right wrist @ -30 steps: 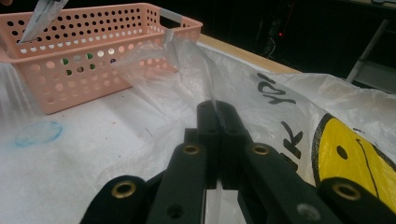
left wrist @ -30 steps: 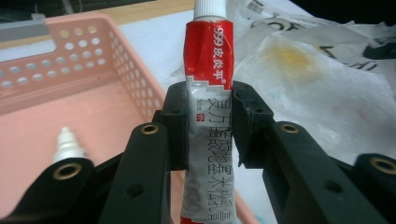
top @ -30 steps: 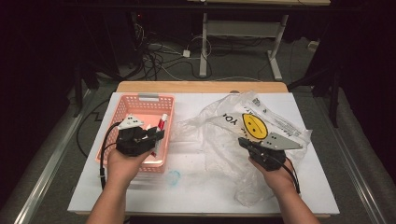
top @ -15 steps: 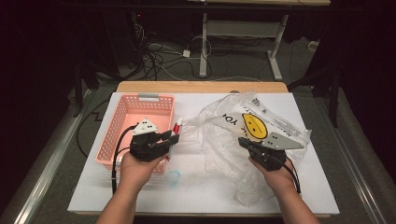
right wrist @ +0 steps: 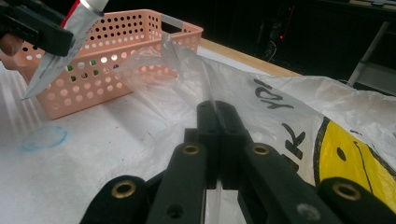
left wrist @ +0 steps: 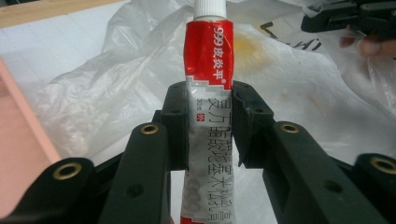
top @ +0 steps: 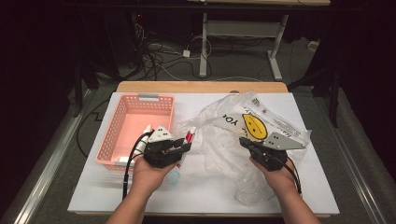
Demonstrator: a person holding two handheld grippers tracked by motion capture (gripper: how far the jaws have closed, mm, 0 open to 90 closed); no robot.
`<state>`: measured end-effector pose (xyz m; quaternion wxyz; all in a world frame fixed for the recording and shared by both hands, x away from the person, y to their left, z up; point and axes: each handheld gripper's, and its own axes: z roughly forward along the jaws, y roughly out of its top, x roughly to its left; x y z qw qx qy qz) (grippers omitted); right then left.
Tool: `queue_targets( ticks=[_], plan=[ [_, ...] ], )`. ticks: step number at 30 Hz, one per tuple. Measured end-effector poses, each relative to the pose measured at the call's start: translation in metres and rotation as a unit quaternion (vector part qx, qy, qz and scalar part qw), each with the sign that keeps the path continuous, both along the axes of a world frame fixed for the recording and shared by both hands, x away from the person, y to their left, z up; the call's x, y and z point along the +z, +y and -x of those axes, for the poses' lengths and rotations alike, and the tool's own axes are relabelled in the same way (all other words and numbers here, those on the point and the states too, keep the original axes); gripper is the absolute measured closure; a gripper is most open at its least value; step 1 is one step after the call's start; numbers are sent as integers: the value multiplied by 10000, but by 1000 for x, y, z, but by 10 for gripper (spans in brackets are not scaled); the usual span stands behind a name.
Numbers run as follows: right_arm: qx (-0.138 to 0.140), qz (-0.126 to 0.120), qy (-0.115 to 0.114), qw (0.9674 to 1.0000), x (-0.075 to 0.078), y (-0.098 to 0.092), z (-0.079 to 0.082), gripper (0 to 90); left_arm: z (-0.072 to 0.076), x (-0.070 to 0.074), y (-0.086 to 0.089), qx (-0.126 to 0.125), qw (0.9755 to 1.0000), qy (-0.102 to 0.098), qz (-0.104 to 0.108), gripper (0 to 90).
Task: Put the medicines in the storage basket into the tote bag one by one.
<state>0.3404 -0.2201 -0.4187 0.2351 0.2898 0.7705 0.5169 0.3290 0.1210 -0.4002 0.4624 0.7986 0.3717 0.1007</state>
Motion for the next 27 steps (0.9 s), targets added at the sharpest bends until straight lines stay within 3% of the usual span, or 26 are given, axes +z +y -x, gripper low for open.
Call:
queue_targets(
  ticks=[14, 27],
  plan=[
    [10, -45, 6, 10000, 0, -2, 1, 900, 4, -19, -23, -203, 9994, 137, -231, 678],
    [-33, -73, 14, 10000, -1, -3, 2, 900, 3, -37, -34, -514, 9980, 319, -195, 677]
  ],
)
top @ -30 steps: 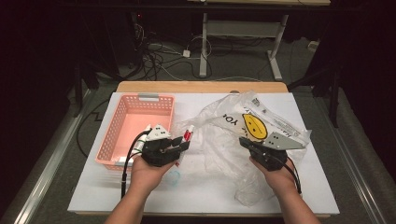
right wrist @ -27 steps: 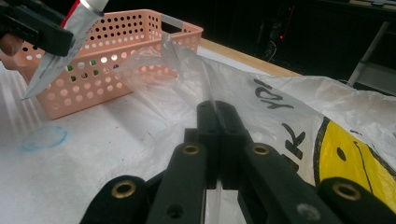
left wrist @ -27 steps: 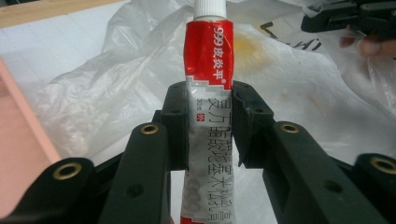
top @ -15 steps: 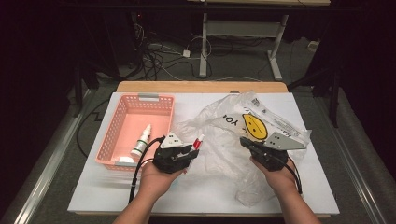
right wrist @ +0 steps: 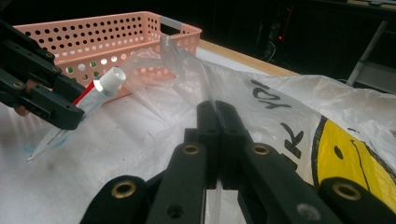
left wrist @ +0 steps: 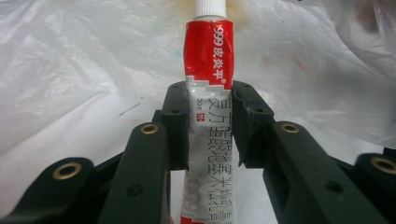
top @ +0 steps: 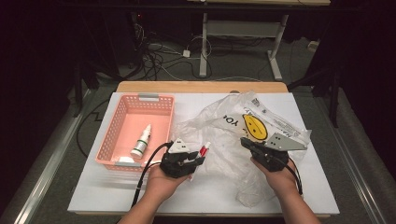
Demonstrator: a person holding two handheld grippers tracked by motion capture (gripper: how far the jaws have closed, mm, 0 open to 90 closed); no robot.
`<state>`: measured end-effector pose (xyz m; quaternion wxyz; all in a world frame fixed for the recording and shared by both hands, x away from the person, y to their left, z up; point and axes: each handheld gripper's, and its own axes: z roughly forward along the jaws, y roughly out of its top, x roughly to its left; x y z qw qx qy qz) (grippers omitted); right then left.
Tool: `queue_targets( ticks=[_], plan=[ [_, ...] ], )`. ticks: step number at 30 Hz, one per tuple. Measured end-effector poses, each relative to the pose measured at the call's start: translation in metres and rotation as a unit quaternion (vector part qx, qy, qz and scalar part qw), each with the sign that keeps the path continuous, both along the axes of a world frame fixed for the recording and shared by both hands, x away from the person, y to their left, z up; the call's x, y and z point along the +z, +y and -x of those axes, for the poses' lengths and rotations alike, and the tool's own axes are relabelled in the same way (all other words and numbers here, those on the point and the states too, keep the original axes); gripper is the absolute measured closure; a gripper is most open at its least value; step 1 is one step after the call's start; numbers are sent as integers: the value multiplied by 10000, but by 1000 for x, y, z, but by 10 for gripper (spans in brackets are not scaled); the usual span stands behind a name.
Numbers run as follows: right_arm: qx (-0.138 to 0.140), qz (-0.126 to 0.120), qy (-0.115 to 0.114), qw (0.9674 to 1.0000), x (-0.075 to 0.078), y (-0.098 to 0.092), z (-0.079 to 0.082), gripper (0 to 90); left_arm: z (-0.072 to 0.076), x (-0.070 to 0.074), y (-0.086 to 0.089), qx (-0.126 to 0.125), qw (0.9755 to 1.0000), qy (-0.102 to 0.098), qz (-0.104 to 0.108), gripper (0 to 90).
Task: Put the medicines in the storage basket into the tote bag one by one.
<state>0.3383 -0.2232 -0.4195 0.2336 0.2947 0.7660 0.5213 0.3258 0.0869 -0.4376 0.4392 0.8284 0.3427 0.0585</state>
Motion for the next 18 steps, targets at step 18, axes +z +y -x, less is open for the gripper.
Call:
queue_targets(
  ticks=[18],
  plan=[
    [-39, -91, -51, 9999, 2, 2, 2, 900, -4, 0, -14, -66, 9999, -93, -34, 677]
  ],
)
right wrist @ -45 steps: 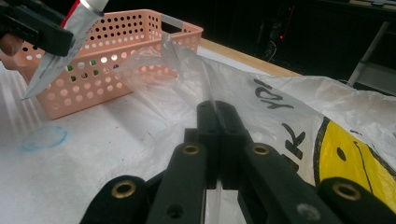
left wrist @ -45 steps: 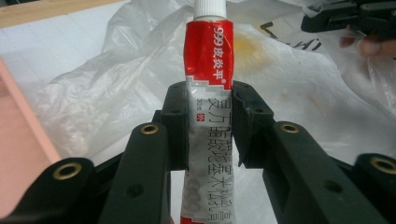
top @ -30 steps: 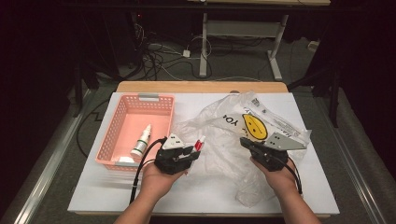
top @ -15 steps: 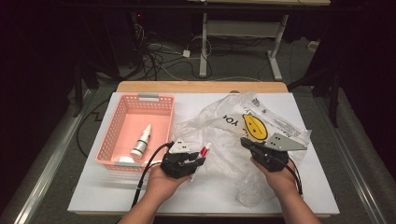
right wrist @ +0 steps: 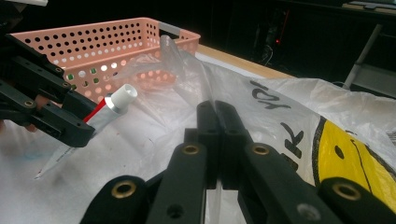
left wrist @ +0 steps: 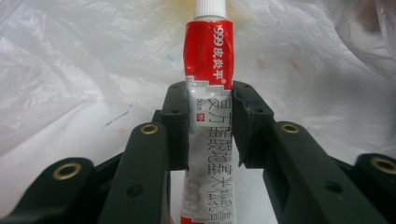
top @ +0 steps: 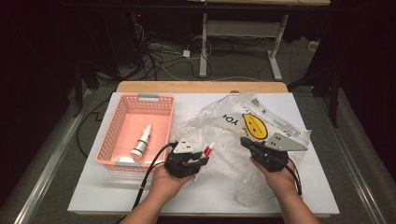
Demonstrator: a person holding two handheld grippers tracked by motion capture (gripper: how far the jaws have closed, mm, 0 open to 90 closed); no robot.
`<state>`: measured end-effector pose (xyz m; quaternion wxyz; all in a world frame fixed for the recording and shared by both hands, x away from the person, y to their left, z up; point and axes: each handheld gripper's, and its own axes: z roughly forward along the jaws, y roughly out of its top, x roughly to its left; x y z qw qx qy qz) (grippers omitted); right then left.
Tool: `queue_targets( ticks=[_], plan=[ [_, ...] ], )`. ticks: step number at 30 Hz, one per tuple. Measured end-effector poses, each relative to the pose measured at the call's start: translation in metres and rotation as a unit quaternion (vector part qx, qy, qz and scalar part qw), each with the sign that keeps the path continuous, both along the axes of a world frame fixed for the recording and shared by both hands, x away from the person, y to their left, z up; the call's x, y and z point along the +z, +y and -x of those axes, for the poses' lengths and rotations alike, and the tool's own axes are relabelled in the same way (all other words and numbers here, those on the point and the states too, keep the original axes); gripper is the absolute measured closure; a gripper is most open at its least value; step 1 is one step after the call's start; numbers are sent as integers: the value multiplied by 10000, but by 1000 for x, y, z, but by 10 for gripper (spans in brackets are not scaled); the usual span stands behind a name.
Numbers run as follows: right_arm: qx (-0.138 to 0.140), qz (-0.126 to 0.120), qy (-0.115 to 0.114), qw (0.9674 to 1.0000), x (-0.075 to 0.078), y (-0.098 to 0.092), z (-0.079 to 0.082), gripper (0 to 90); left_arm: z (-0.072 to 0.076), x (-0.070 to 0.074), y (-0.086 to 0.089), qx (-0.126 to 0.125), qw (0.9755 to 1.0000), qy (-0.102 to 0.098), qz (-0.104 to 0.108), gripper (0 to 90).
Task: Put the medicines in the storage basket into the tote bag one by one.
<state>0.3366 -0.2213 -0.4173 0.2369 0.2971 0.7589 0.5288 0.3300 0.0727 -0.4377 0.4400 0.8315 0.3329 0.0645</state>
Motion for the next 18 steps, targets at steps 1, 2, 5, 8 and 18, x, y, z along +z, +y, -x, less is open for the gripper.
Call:
queue_targets(
  ticks=[1, 2, 5, 8, 18],
  plan=[
    [-4, 0, -3, 10000, 0, 0, 0, 900, -1, 1, -2, 2, 10000, -14, -5, 677],
    [-6, 1, -4, 10000, 0, 0, 0, 900, -3, 1, -3, 3, 10000, -29, 4, 677],
    [-11, -4, 8, 10000, 0, 0, 0, 900, -7, 2, -5, 43, 10000, -11, 31, 677],
    [-11, -4, -4, 10000, 1, 0, 0, 900, -11, 1, -8, 89, 9999, -9, 69, 677],
    [-15, -77, -56, 10000, 5, -1, -1, 900, -18, 2, -24, 61, 9999, -77, 22, 677]
  ],
)
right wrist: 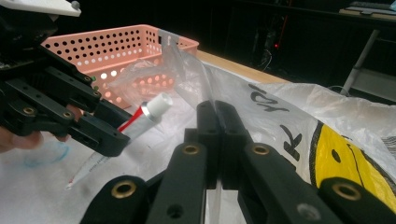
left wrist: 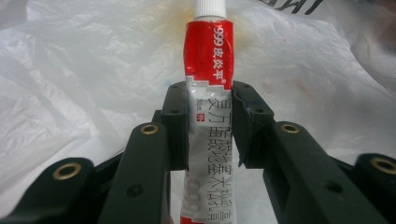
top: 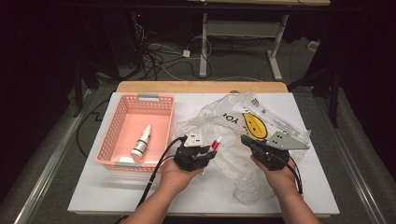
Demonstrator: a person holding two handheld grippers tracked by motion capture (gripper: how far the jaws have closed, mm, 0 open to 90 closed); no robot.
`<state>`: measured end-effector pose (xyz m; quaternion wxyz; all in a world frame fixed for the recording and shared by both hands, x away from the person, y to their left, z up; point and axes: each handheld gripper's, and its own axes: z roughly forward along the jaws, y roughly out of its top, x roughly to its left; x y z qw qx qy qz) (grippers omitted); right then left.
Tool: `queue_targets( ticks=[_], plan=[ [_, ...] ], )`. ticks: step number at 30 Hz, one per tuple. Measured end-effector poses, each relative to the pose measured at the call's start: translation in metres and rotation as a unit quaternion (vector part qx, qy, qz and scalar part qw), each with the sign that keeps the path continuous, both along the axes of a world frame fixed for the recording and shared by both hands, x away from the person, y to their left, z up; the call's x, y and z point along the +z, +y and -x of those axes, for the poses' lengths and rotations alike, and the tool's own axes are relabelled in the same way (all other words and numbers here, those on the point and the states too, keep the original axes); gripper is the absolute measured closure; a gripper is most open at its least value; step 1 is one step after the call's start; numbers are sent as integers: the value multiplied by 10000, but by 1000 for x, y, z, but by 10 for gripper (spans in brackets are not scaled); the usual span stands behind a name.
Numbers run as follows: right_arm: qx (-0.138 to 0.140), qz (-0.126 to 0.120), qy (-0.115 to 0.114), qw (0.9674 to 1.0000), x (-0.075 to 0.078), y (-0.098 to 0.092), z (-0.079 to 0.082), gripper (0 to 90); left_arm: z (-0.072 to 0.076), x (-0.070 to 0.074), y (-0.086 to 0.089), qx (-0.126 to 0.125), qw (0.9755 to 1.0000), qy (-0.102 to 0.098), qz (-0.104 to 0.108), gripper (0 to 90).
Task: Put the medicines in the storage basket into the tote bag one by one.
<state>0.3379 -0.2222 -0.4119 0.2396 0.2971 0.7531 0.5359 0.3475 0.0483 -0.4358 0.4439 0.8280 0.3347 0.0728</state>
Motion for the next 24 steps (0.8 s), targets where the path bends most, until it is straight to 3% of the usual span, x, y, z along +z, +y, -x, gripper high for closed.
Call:
queue_targets(
  ticks=[16, 24],
  plan=[
    [-19, -92, -62, 9999, 4, -3, -1, 900, -24, -2, -40, 9, 9999, -114, -102, 677],
    [-15, -128, -48, 9999, 5, -3, -2, 900, -40, -9, -50, 78, 9999, 11, -92, 677]
  ],
)
